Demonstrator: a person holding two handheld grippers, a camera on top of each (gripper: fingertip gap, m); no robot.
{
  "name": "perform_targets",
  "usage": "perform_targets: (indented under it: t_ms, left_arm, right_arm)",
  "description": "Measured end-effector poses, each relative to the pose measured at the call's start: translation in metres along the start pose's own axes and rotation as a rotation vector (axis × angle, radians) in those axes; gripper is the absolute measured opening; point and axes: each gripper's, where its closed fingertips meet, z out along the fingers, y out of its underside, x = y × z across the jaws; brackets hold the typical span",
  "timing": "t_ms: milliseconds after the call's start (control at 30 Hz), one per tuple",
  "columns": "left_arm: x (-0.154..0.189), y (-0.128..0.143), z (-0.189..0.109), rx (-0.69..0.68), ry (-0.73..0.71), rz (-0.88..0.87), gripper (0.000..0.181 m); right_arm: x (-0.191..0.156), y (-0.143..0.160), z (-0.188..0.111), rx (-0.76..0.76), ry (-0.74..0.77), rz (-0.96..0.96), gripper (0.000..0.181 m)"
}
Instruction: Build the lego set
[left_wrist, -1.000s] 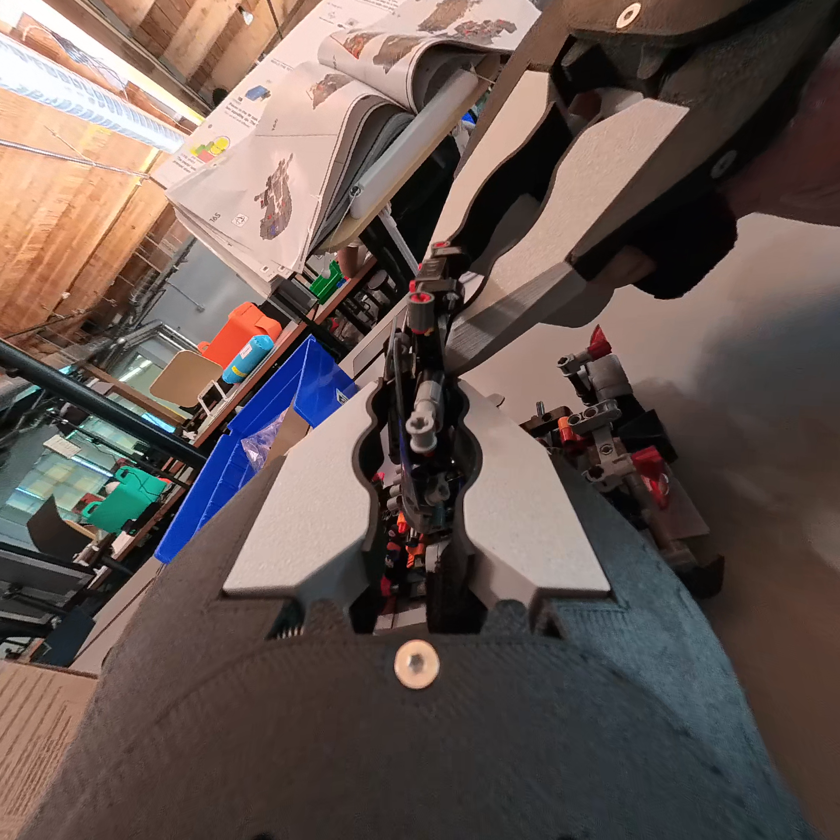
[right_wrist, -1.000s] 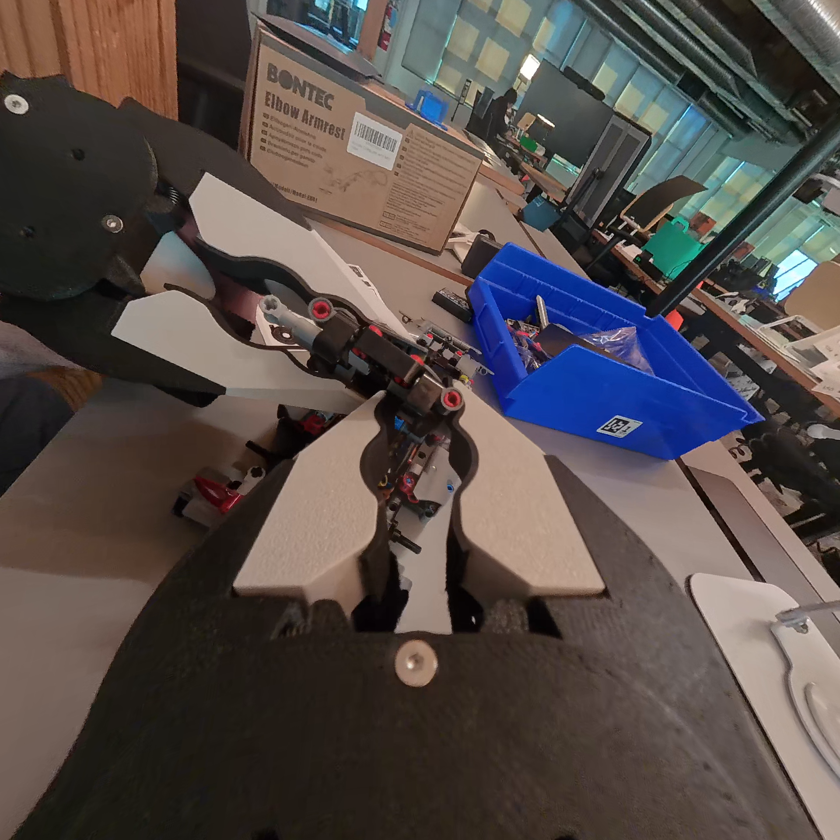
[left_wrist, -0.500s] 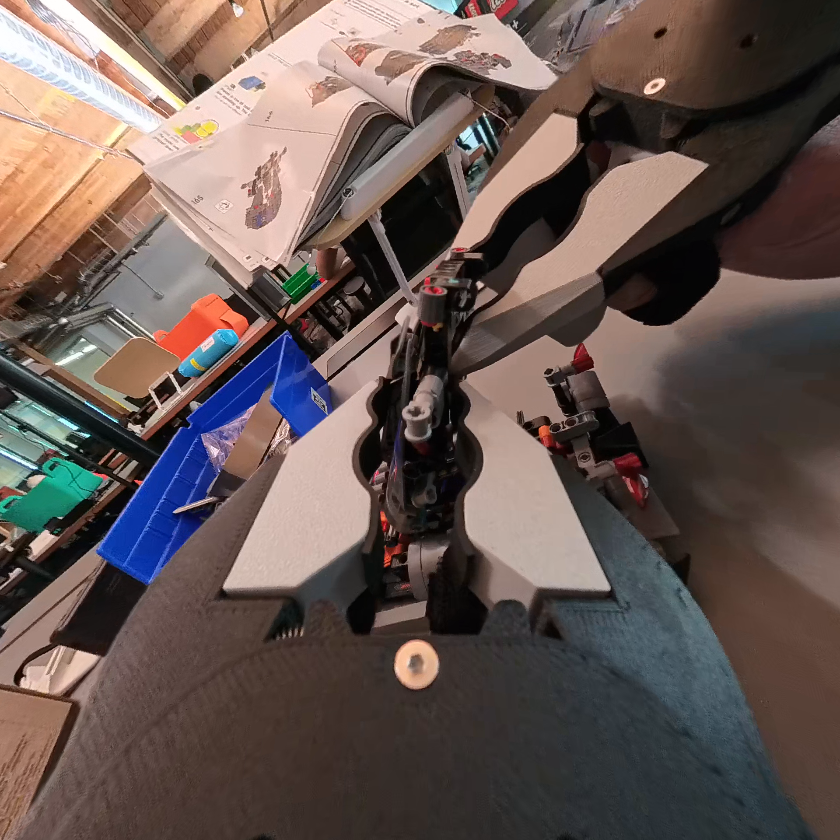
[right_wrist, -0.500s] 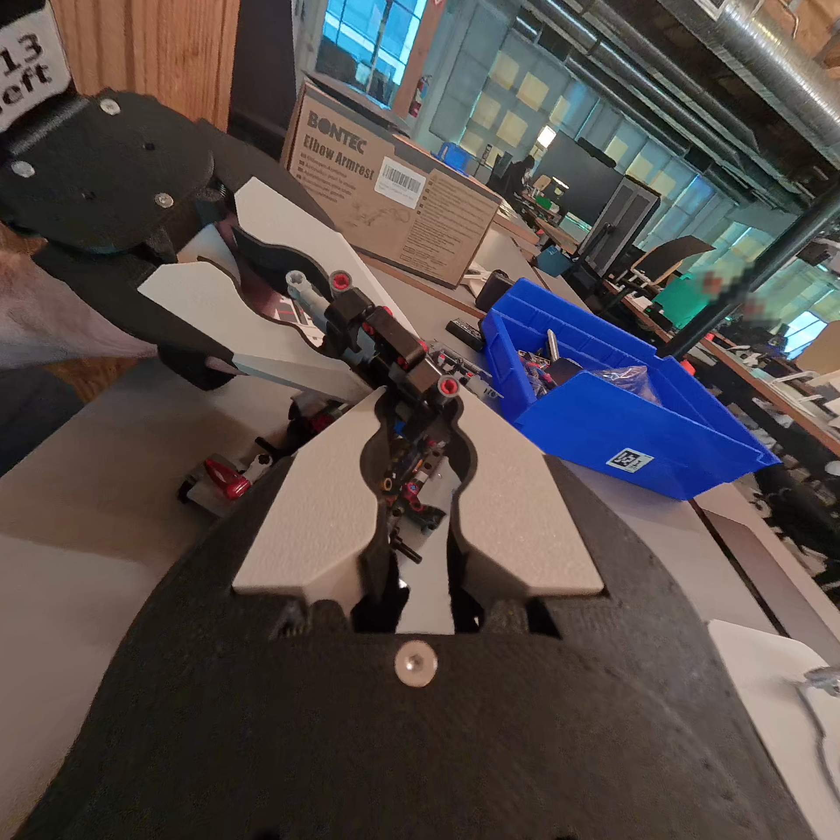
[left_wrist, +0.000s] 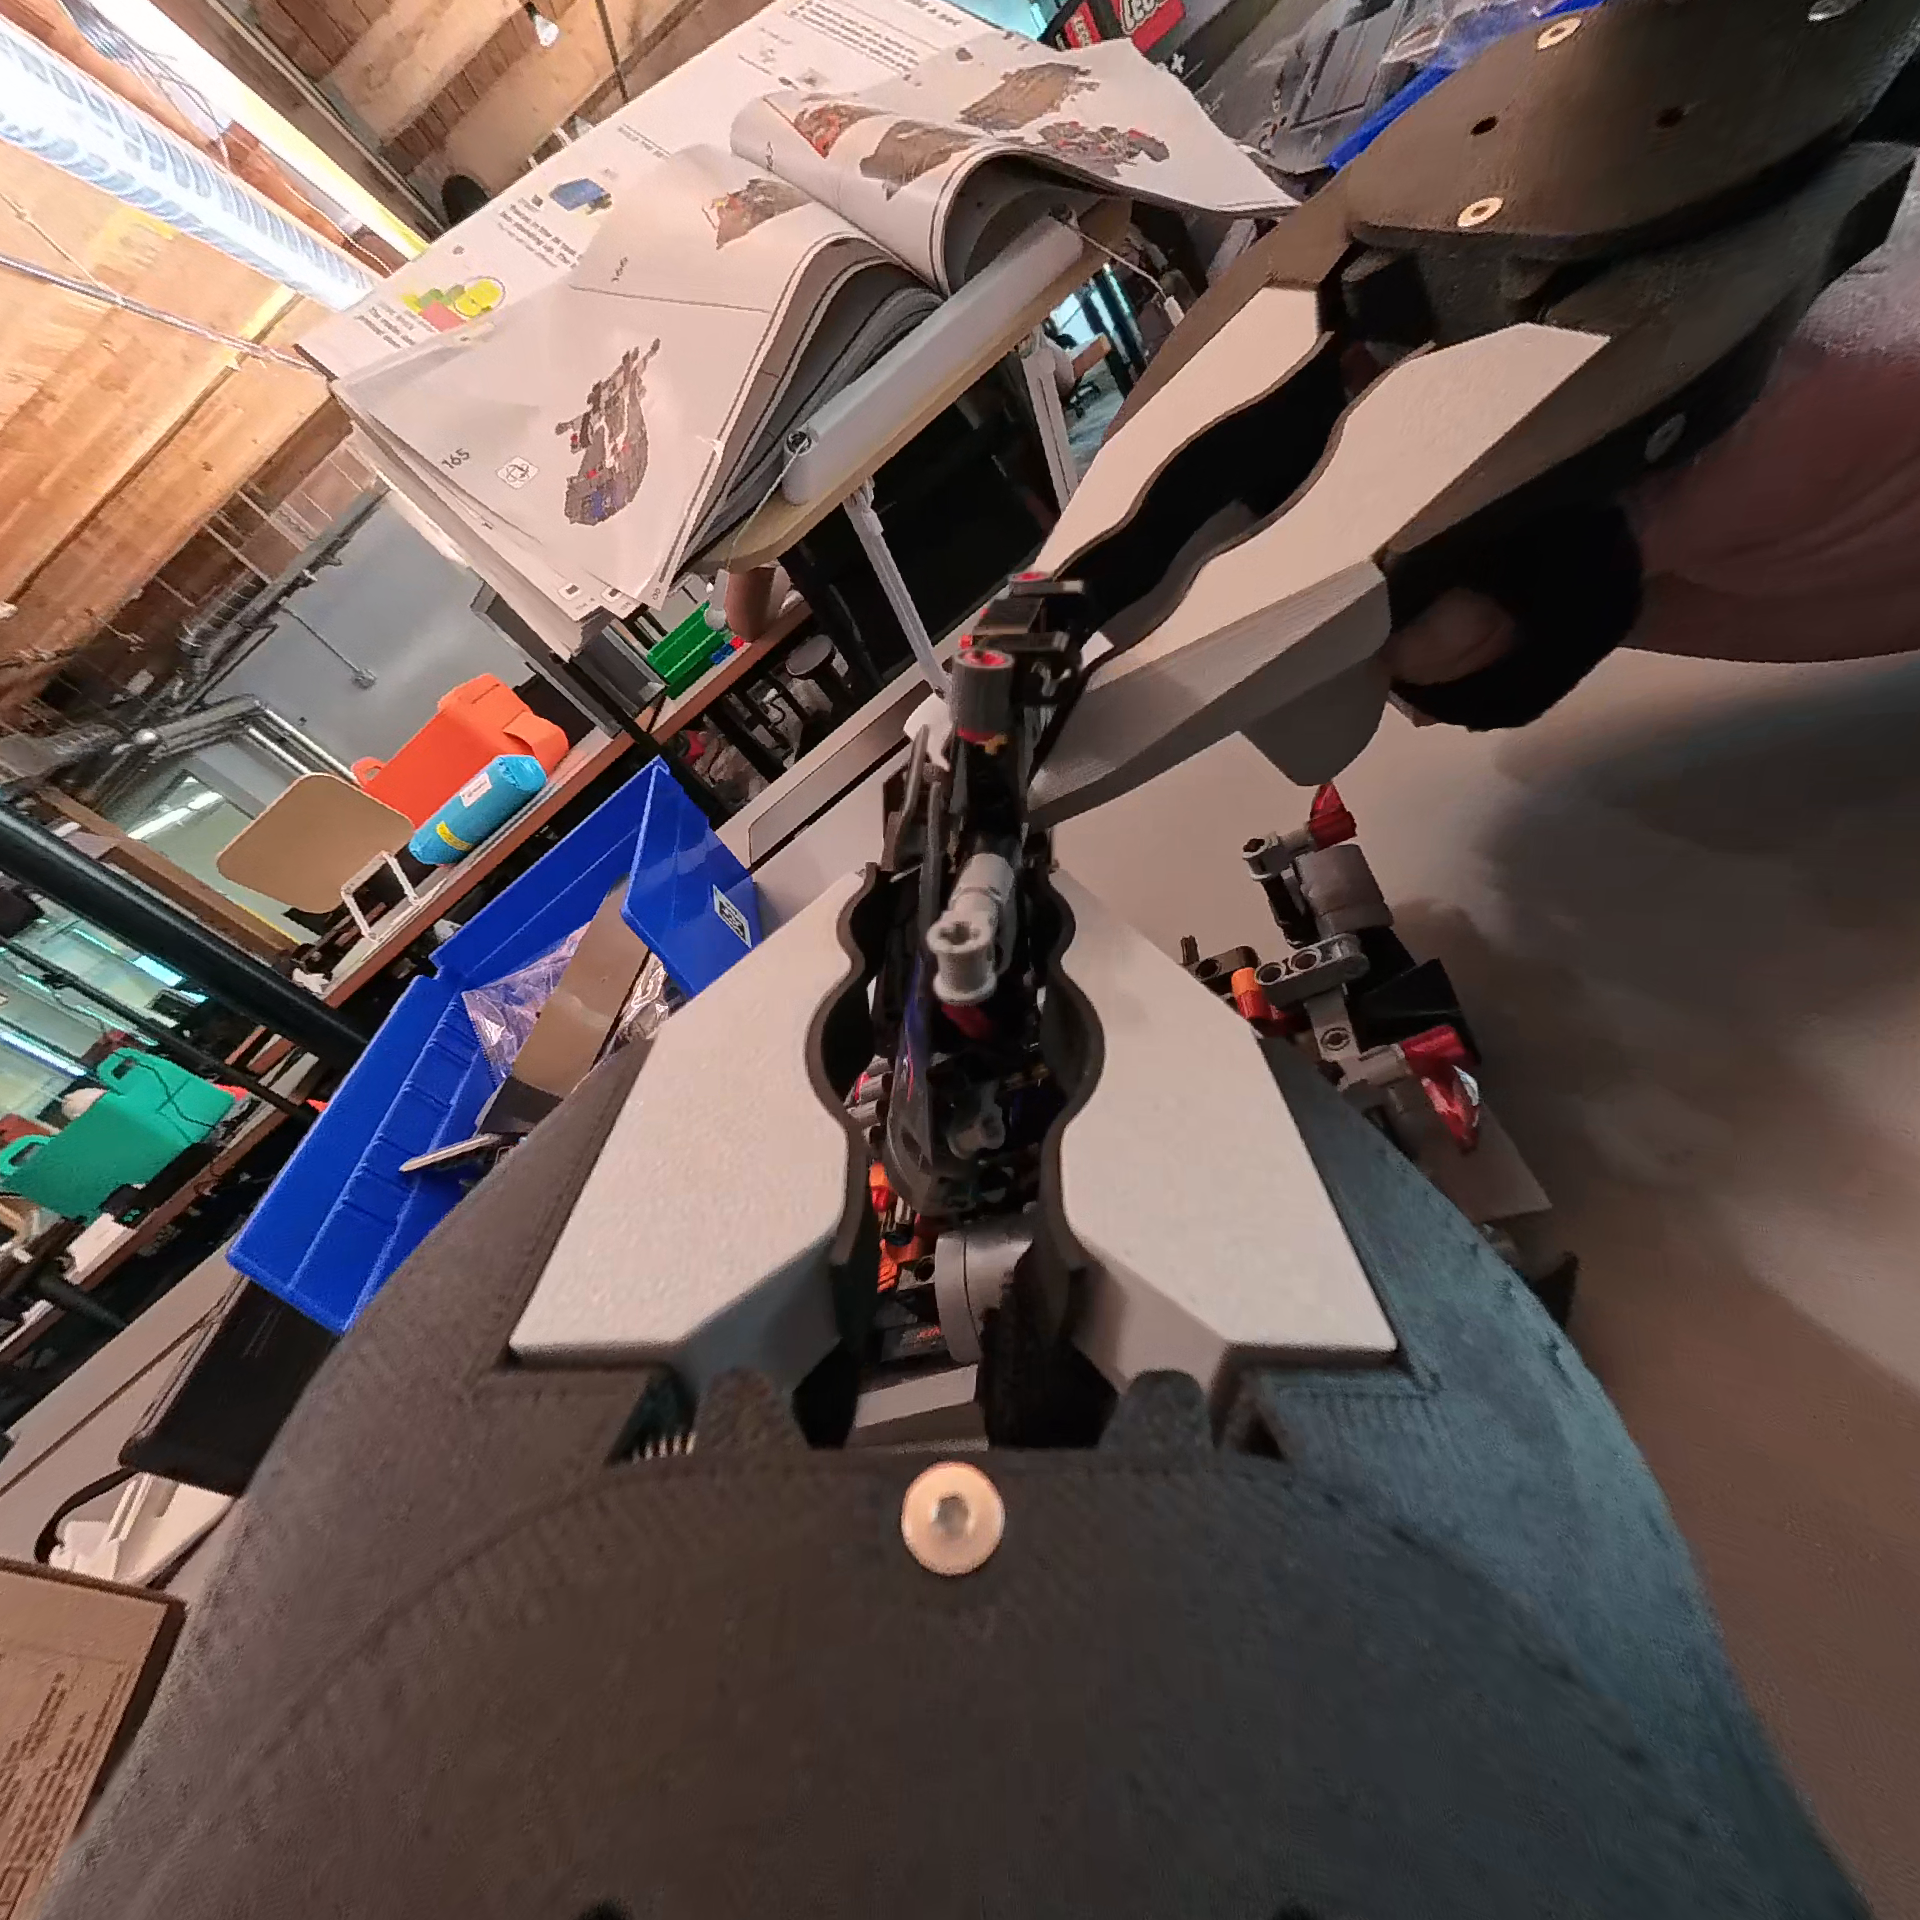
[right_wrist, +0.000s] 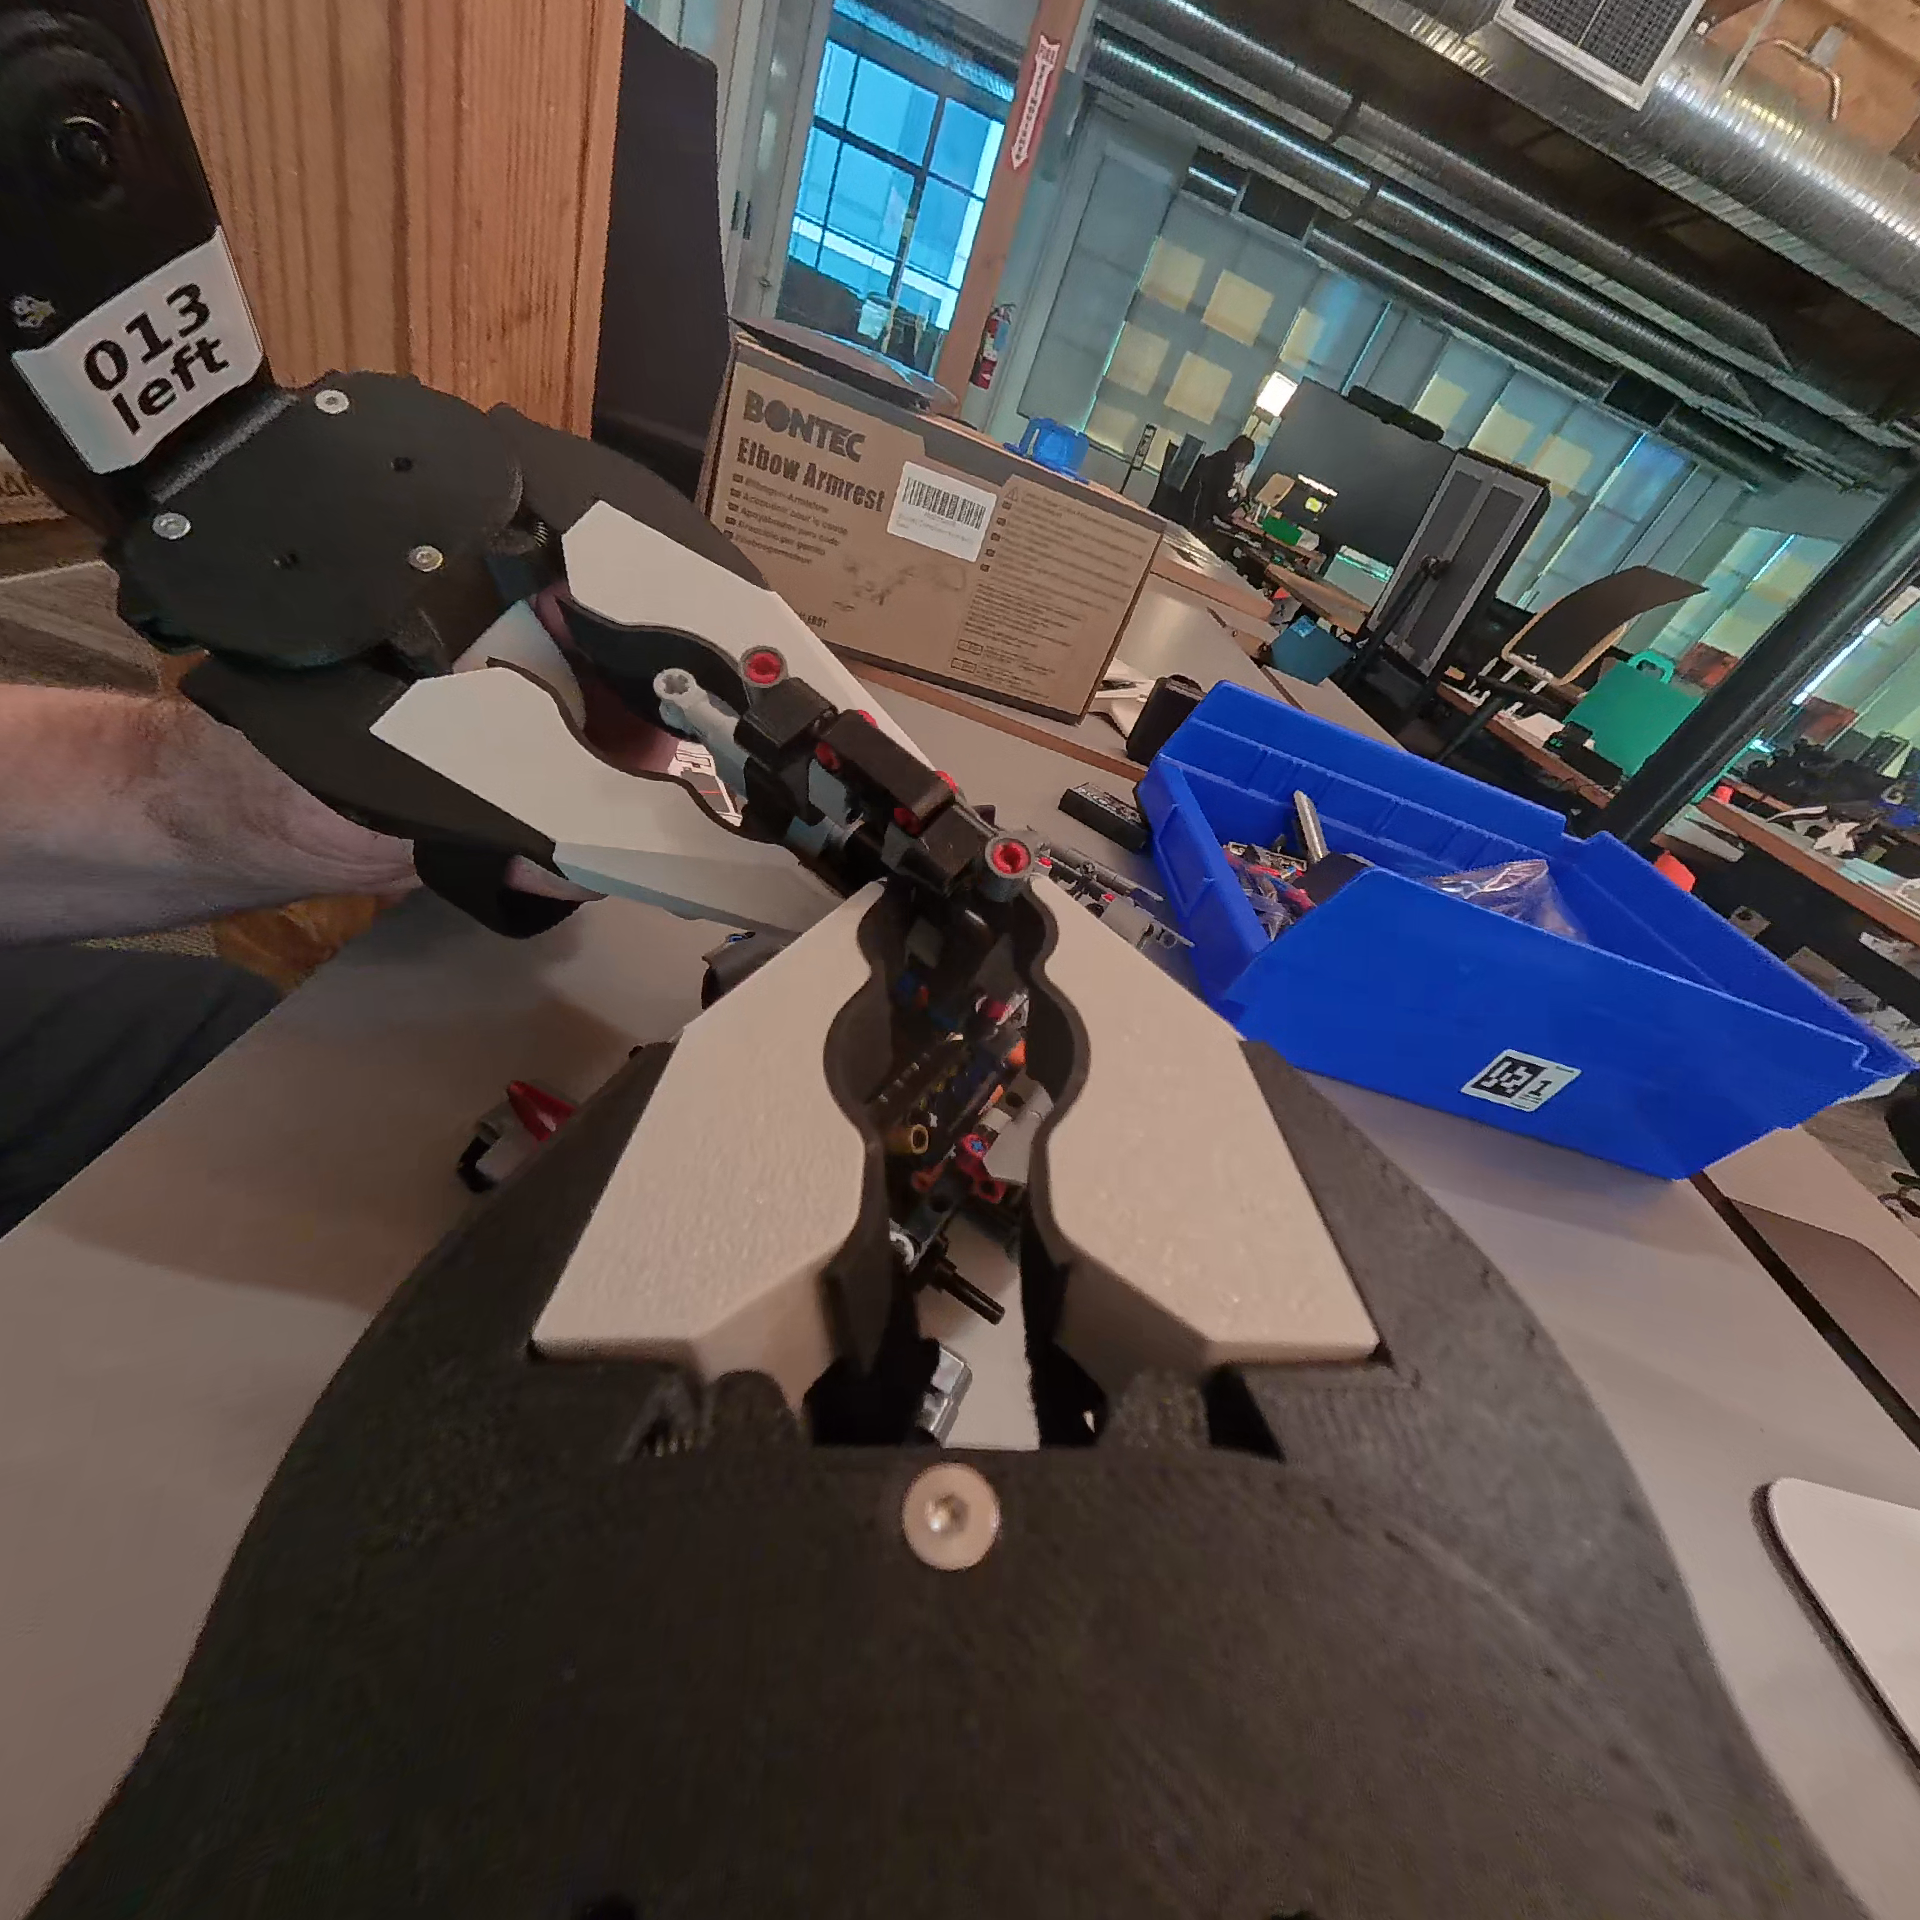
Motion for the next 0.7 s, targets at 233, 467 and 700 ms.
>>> perform_targets:
  t_ms: [233, 467, 700]
  left_arm:
    - [0.001, 0.0012, -0.0037, 0.012, -0.016, 0.001, 0.026]
    - [0.0009, 0.0014, -0.0032, 0.004, -0.015, 0.014, 0.025]
    - [0.0004, 0.0015, -0.0009, 0.002, -0.032, 0.049, 0.028]
  right_arm:
    - [-0.0038, -0.0015, 0.0025, -0.006, 0.012, -0.032, 0.018]
    - [-0.0036, -0.0009, 0.0035, -0.015, 0.029, -0.038, 0.019]
    - [-0.0018, 0.0005, 0.0023, -0.012, 0.029, -0.028, 0.018]
